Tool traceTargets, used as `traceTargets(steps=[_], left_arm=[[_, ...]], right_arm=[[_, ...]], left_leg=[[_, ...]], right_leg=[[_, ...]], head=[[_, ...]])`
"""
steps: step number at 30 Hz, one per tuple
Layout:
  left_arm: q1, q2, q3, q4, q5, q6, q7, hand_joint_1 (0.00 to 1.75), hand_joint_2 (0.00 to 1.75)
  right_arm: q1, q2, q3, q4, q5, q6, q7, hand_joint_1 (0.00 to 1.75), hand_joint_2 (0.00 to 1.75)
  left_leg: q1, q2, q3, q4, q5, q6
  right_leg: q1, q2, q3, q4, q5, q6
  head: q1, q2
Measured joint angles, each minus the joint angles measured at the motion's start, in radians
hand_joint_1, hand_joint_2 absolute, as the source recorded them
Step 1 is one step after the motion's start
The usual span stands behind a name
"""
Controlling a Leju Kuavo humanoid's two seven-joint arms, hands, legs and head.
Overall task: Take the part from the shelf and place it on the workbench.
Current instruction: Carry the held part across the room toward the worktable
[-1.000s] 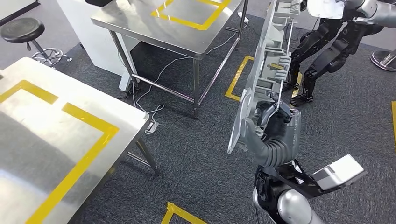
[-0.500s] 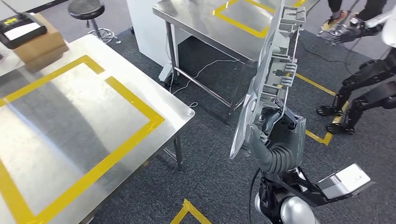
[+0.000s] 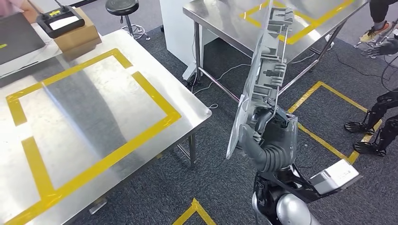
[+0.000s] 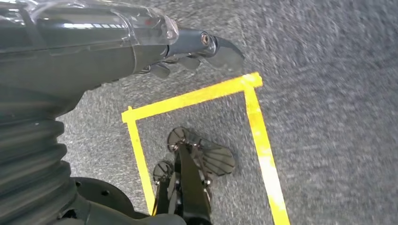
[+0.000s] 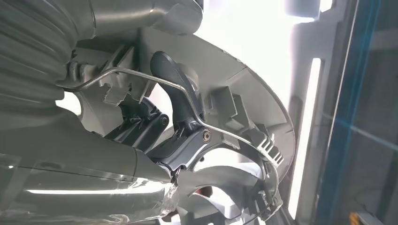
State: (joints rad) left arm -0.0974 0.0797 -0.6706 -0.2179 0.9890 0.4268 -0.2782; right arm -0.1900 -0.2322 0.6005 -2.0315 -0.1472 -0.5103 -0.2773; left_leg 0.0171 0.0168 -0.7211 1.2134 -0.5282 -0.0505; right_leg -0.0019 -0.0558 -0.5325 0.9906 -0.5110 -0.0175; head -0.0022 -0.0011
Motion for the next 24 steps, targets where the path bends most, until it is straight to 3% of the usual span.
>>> traceTargets(steps=[2, 4, 6, 8, 9, 11, 12, 13, 14, 15, 17, 18, 19, 21, 22, 24], left_arm=[[-0.001, 0.001, 0.000, 0.000, -0.001, -0.001, -0.001, 0.00, 1.75], [-0.001, 0.000, 0.000, 0.000, -0.002, -0.001, -0.002, 0.00, 1.75], [0.000, 0.000, 0.000, 0.000, -0.004, -0.001, -0.003, 0.00, 1.75], [-0.001, 0.000, 0.000, 0.000, -0.004, -0.001, -0.004, 0.00, 1.75], [-0.003, 0.000, 0.000, 0.000, -0.005, -0.001, -0.004, 0.00, 1.75], [-0.007, 0.000, 0.000, 0.000, -0.006, -0.001, -0.004, 0.00, 1.75], [-0.008, 0.000, 0.000, 0.000, -0.006, -0.001, -0.004, 0.00, 1.75], [-0.009, 0.000, 0.000, 0.000, -0.006, -0.001, -0.004, 0.00, 1.75], [-0.008, -0.001, 0.000, 0.000, -0.006, -0.001, -0.004, 0.00, 1.75], [-0.008, -0.001, 0.000, 0.000, -0.006, -0.001, -0.004, 0.00, 1.75], [-0.008, -0.002, 0.000, 0.000, -0.006, 0.000, -0.004, 0.00, 1.75], [-0.008, -0.002, 0.000, 0.000, -0.006, 0.000, -0.004, 0.00, 1.75], [-0.008, -0.003, 0.000, 0.000, -0.006, 0.000, -0.004, 0.00, 1.75], [-0.005, -0.004, -0.001, 0.000, -0.006, 0.000, -0.004, 0.00, 1.75], [-0.002, -0.004, -0.001, 0.000, -0.006, 0.001, -0.004, 0.00, 1.75], [-0.001, -0.004, -0.001, 0.000, -0.006, 0.001, -0.004, 0.00, 1.75]], right_arm=[[-0.001, 0.000, 0.000, 0.001, 0.000, 0.000, 0.000, 1.54, 1.75], [-0.002, 0.000, 0.000, 0.001, 0.000, 0.000, -0.001, 1.54, 1.75], [-0.002, 0.001, 0.001, 0.001, 0.000, 0.000, -0.001, 1.54, 1.75], [-0.002, 0.001, 0.000, 0.000, 0.000, 0.000, -0.001, 1.54, 1.75], [-0.001, 0.001, 0.000, 0.000, 0.000, 0.000, -0.001, 1.54, 1.75], [0.002, 0.001, 0.000, 0.000, 0.000, 0.000, -0.001, 1.54, 1.75], [0.004, 0.001, 0.001, 0.001, 0.000, 0.000, -0.001, 1.54, 1.75], [0.006, 0.001, 0.001, 0.001, 0.000, 0.000, -0.001, 1.54, 1.75], [0.007, 0.001, 0.001, 0.001, 0.000, 0.000, -0.001, 1.54, 1.75], [0.008, 0.001, 0.001, 0.002, 0.000, 0.000, -0.001, 1.54, 1.75], [0.007, 0.001, 0.001, 0.002, 0.000, 0.000, -0.001, 1.54, 1.75], [0.006, 0.001, 0.001, 0.002, 0.000, 0.000, -0.001, 1.54, 1.75], [0.005, 0.001, 0.001, 0.002, 0.000, 0.001, -0.001, 1.54, 1.75], [0.002, 0.001, 0.001, 0.002, 0.000, 0.002, -0.001, 1.54, 1.75], [0.001, 0.001, 0.001, 0.002, 0.000, 0.002, -0.001, 1.54, 1.75], [-0.001, 0.002, 0.000, 0.002, 0.000, 0.003, 0.000, 1.54, 1.75]], left_leg=[[-0.003, 0.052, 0.065, -0.118, 0.041, 0.000], [-0.011, 0.086, 0.090, -0.168, 0.048, 0.016], [-0.015, 0.066, 0.087, -0.168, 0.050, 0.038], [-0.015, 0.040, 0.086, -0.170, 0.053, 0.050], [-0.014, 0.027, 0.087, -0.171, 0.054, 0.056], [-0.018, -0.001, 0.087, -0.171, 0.056, 0.065], [-0.021, -0.016, 0.087, -0.171, 0.057, 0.068], [-0.024, -0.033, 0.087, -0.171, 0.058, 0.070], [-0.027, -0.051, 0.087, -0.171, 0.059, 0.072], [-0.029, -0.067, 0.088, -0.171, 0.060, 0.073], [-0.030, -0.097, 0.088, -0.171, 0.064, 0.072], [-0.027, -0.109, 0.086, -0.171, 0.067, 0.069], [-0.024, -0.121, 0.082, -0.171, 0.070, 0.065], [-0.019, -0.143, 0.075, -0.175, 0.078, 0.053], [-0.020, -0.135, 0.073, -0.175, 0.078, 0.049], [-0.025, -0.075, 0.053, -0.138, 0.049, 0.041]], right_leg=[[0.000, -0.020, 0.000, 0.008, -0.008, 0.013], [0.004, -0.035, 0.001, 0.015, -0.015, 0.024], [0.002, -0.047, 0.003, 0.015, -0.019, 0.032], [-0.004, -0.024, -0.004, 0.038, -0.044, 0.042], [-0.006, -0.002, -0.020, 0.077, -0.070, 0.044], [-0.006, 0.036, -0.076, 0.207, -0.135, 0.043], [-0.006, 0.043, -0.104, 0.267, -0.157, 0.041], [-0.005, 0.046, -0.121, 0.301, -0.159, 0.036], [-0.002, 0.050, -0.122, 0.296, -0.142, 0.030], [0.001, 0.056, -0.107, 0.255, -0.109, 0.022], [0.008, 0.098, -0.052, 0.121, -0.036, 0.005], [0.011, 0.119, -0.031, 0.071, -0.016, -0.001], [0.013, 0.134, -0.019, 0.041, -0.007, -0.007], [0.015, 0.125, -0.013, 0.023, -0.006, -0.011], [0.014, 0.113, -0.007, 0.011, -0.002, -0.012], [0.010, 0.086, 0.007, -0.019, 0.012, -0.014]], head=[[-0.006, 0.000], [-0.005, 0.000], [-0.001, 0.000], [0.004, 0.000], [0.008, 0.000], [0.018, 0.000], [0.022, 0.000], [0.026, 0.000], [0.029, 0.000], [0.031, 0.000], [0.034, 0.000], [0.035, 0.000], [0.037, 0.000], [0.043, 0.000], [0.045, 0.000], [0.039, 0.000]])
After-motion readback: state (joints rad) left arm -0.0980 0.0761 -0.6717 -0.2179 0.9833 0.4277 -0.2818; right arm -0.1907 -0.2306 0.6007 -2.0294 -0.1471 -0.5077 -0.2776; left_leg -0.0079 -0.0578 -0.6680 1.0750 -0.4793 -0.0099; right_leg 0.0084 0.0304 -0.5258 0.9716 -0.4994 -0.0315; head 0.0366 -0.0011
